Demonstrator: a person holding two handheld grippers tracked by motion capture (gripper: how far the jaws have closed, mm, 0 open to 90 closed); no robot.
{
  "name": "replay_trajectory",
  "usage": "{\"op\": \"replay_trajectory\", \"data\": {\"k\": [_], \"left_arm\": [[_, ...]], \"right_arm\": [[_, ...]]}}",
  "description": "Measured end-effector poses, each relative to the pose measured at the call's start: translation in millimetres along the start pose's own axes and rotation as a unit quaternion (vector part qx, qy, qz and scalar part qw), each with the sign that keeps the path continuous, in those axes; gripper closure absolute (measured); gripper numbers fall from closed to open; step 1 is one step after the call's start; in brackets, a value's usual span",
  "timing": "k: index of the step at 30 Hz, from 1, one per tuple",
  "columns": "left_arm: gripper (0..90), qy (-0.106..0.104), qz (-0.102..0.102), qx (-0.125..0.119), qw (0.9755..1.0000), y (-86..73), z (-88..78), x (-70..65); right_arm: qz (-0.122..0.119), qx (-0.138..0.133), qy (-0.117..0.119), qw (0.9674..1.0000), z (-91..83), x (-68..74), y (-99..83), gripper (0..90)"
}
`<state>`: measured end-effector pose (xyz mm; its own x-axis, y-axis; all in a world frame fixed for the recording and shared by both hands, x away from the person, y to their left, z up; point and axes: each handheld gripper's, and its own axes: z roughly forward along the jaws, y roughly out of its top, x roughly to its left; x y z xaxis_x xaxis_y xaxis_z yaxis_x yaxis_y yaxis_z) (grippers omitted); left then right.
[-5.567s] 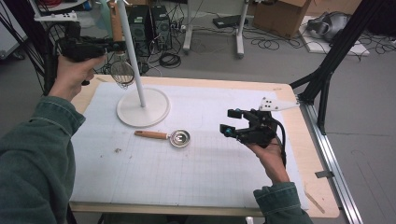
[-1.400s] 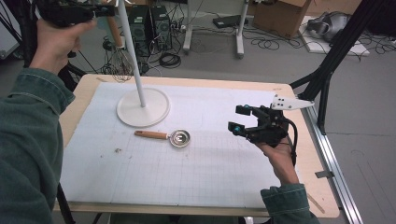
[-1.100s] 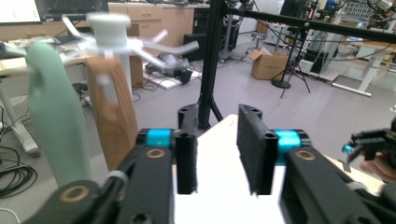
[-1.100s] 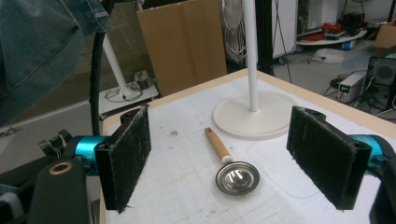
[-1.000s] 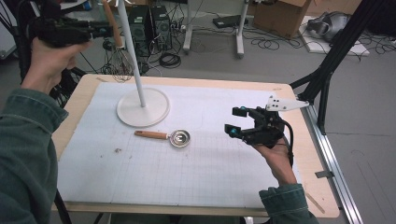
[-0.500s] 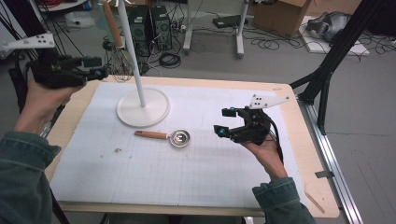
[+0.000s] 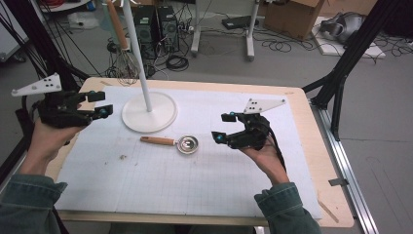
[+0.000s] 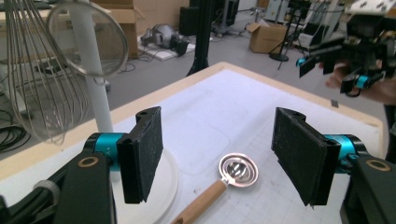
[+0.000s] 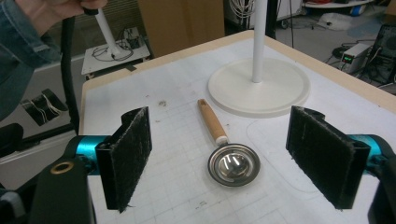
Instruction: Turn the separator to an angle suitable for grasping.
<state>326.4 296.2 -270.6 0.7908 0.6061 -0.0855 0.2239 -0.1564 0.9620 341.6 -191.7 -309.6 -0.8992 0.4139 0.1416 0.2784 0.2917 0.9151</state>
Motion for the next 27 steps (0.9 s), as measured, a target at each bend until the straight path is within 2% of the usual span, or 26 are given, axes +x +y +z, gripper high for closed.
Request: {"op": "replay_trajectory", "data": {"k": [9, 14, 19, 24, 27], "left_arm": [[31.9, 0.016, -0.005, -0.002, 0.9999, -31.2, -11.9, -17.3], [31.2, 0.026, 0.001, 0.002, 0.9997, -44.9, -16.7, -23.3], [30.3, 0.034, 0.006, 0.009, 0.9994, -57.6, -16.7, -28.6], [28.6, 0.026, 0.001, 0.013, 0.9996, -70.4, -12.6, -29.4], [27.4, 0.027, -0.001, 0.020, 0.9994, -72.0, -10.7, -28.3]], "right_arm": [[-0.010, 0.022, -0.001, 0.9997, 14.7, 2.1, 6.6, 23.2], [-0.010, 0.032, 0.009, 0.9994, 25.6, 0.4, 13.2, 24.3], [-0.013, 0.052, 0.015, 0.9985, 43.4, -1.4, 19.3, 24.6], [-0.016, 0.075, 0.023, 0.9968, 62.3, -3.3, 25.1, 24.6], [-0.015, 0.088, 0.029, 0.9956, 75.3, -5.4, 27.7, 24.5]]}}
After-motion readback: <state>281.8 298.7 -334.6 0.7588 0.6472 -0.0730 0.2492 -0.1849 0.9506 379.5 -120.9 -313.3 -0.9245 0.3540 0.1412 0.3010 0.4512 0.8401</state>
